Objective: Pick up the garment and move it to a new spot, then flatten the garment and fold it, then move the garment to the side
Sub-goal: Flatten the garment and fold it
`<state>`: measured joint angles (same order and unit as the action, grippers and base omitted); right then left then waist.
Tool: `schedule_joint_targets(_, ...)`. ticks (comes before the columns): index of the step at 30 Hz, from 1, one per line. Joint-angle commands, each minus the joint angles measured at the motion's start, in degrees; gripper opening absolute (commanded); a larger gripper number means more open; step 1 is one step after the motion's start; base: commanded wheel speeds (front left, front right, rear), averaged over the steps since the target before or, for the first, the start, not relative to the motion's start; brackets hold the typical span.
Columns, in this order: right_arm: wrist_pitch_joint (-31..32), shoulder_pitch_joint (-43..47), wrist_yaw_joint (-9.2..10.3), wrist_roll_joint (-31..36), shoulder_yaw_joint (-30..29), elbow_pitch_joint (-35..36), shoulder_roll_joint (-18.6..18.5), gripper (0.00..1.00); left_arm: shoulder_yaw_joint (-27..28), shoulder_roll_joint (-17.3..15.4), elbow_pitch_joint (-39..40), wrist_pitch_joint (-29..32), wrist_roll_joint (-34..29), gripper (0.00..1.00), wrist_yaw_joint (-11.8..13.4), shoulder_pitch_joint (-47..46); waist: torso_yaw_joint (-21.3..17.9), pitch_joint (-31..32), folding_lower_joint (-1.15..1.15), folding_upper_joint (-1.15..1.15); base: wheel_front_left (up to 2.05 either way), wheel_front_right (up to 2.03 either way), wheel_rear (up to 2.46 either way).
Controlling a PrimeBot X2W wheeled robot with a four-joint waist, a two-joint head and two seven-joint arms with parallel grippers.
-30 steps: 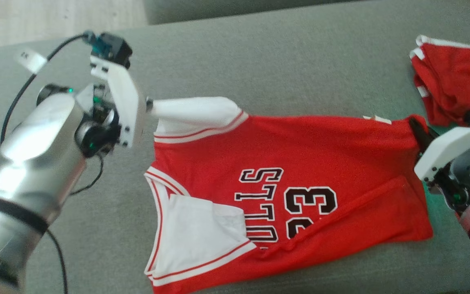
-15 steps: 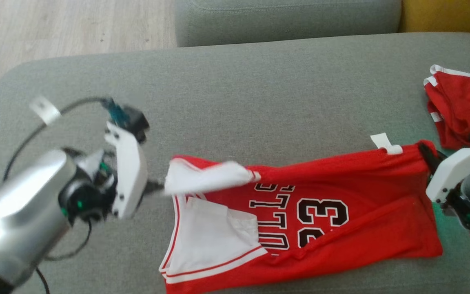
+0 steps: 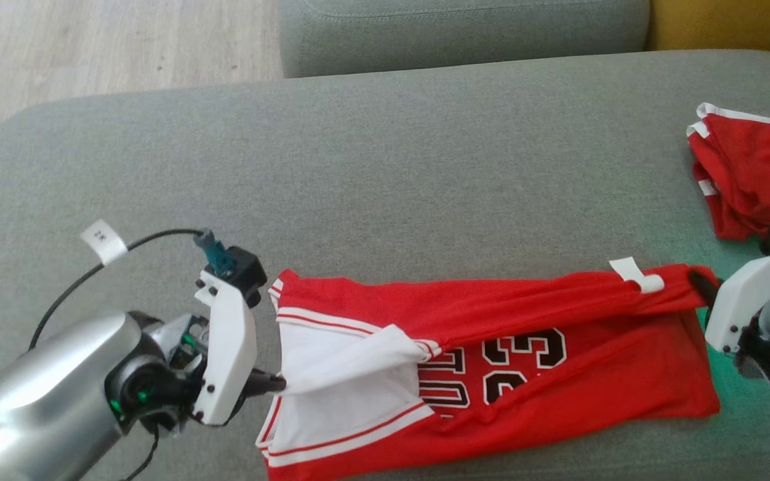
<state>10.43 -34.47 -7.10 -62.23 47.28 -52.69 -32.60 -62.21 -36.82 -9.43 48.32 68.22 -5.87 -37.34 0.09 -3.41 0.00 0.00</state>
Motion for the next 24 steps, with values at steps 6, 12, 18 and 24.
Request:
schedule_joint_targets(6,4.41,1.23,-0.39,-1.51,1.58,0.91,-1.93,0.26,2.56,-2.63,0.42,-0.40,0.59,0.02,0.39,-0.86,-0.73,0.14,0.00,0.00,0.00,0.00,0.00)
schedule_joint_targets(12,5.35,1.67,-0.39,-1.89,2.31,1.69,-1.87,1.00,1.84,-1.55,-1.36,-0.44,1.83,1.00,0.12,0.83,-0.97,1.28,0.00,0.00,0.00,0.00,0.00)
schedule_joint_targets(18,-0.25,2.11,-0.39,-2.50,0.10,3.03,-2.87,1.00,4.11,-1.55,-1.30,-7.42,-0.77,1.00,-0.05,0.24,-0.88,3.06,0.00,0.00,0.00,0.00,0.00)
schedule_joint_targets(24,-14.43,2.16,-0.39,-2.08,-5.96,5.19,-2.65,1.00,10.21,-0.37,-0.31,-25.94,-7.67,1.00,6.06,1.28,-1.24,3.99,0.00,0.00,0.00,0.00,0.00)
